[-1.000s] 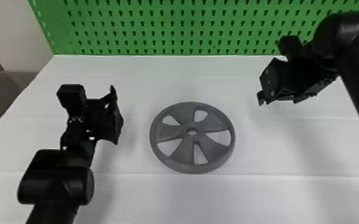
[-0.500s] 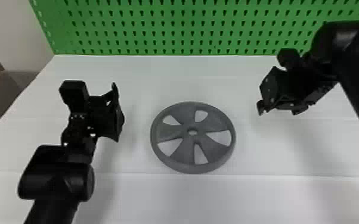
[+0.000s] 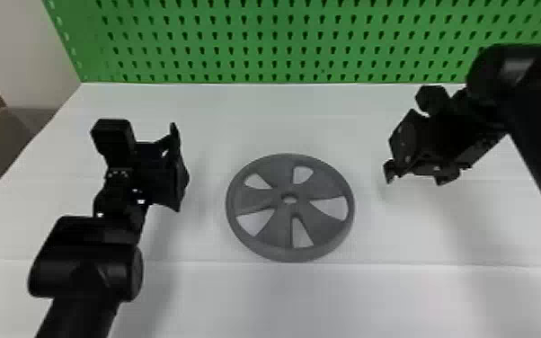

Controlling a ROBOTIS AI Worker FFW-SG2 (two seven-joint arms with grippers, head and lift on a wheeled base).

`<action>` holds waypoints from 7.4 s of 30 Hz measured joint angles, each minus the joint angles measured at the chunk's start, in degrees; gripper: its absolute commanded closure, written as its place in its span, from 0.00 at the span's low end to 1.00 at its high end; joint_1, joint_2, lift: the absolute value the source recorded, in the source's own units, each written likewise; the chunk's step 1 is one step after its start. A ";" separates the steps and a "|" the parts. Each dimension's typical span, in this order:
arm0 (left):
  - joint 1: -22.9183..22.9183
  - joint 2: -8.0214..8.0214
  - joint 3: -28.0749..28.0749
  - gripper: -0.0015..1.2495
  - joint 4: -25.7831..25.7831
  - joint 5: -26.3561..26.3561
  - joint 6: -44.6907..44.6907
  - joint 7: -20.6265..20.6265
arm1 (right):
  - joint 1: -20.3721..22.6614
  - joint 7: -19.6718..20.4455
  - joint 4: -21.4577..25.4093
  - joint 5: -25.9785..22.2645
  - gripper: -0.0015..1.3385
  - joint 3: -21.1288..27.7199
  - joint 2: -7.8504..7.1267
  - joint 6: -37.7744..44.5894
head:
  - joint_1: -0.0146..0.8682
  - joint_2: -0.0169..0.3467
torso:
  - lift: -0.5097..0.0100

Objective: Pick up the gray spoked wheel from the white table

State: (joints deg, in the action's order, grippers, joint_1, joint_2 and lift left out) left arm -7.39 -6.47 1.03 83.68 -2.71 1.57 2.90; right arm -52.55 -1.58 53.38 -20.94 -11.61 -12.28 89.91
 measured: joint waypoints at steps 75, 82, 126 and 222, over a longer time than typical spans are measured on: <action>-0.78 -1.50 1.30 0.29 -0.10 0.43 -0.67 0.09 | 0.56 0.00 -2.02 9.24 0.06 3.48 12.28 0.00 | 0.90 0.24 | 0.79; -0.74 -1.81 1.41 0.29 -0.09 0.25 -0.69 0.08 | 0.99 0.00 -2.12 7.67 0.06 4.28 12.28 0.00 | 0.90 0.24 | 0.79; -1.44 -2.05 2.10 0.30 -0.08 -0.18 -0.87 0.26 | 0.99 0.00 -7.76 4.27 0.08 -0.27 12.28 -4.35 | 0.90 0.24 | 0.79; -2.36 -2.05 3.83 0.30 -1.24 -1.33 -0.85 0.97 | -1.94 4.22 -16.62 2.84 0.82 -3.32 12.28 -11.35 | 0.90 0.24 | 0.79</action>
State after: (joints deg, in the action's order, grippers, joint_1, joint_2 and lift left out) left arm -9.75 -8.53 4.86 82.44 -4.04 0.72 3.87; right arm -54.49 2.64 36.75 -18.10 -14.93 0.00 78.56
